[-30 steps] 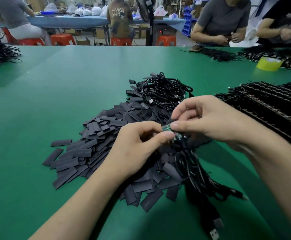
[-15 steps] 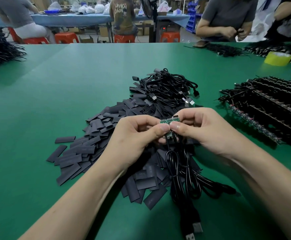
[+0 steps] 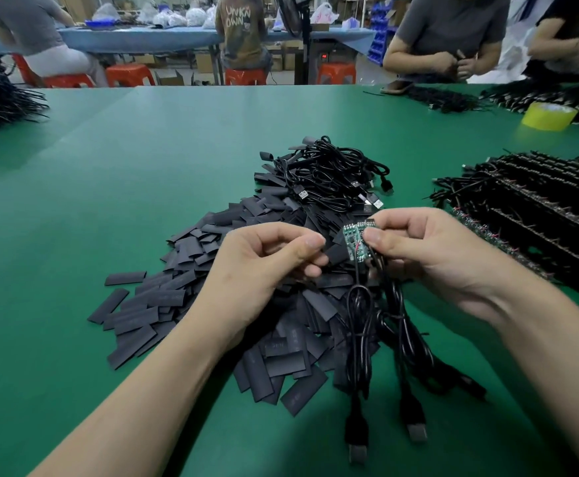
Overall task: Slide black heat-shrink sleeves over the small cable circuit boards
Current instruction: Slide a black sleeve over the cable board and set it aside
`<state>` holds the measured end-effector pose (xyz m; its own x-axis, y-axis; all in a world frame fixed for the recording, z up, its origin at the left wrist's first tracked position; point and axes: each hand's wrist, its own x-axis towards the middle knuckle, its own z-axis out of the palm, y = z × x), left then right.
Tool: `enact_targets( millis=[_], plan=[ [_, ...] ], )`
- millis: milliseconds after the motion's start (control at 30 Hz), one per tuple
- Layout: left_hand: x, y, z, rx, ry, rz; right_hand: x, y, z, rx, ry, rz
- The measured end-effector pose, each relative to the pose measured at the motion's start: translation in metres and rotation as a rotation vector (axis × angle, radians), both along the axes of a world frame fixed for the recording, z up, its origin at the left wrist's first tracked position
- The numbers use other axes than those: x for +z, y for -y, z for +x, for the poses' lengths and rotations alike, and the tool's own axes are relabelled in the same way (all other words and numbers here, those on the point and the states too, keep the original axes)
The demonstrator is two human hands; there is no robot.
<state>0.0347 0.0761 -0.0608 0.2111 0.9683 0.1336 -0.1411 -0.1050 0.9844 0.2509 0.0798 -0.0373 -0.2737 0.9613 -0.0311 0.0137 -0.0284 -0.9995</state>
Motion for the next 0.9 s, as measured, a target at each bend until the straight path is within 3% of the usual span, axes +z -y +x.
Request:
enact_targets(
  millis=[200,467,567,667,833,900],
  plan=[
    [0.0,0.003,0.006,-0.061,-0.067,0.028,-0.012,0.002,-0.013,0.082,-0.018,-0.001],
    [-0.001,0.003,0.006,-0.126,0.062,-0.037,-0.011,0.001,-0.01,0.224,-0.276,-0.108],
    [0.0,0.0,0.001,-0.076,0.116,-0.048,-0.005,-0.003,0.003,0.177,-0.305,-0.1],
    [0.001,-0.001,-0.002,-0.06,0.1,-0.008,-0.002,-0.007,0.018,-0.011,0.011,-0.004],
    [0.0,0.001,0.001,0.013,-0.081,0.09,-0.008,-0.012,0.028,-0.337,0.858,0.395],
    [0.0,0.001,0.001,0.035,-0.044,0.088,-0.008,-0.009,0.017,-0.388,0.921,0.589]
  ],
)
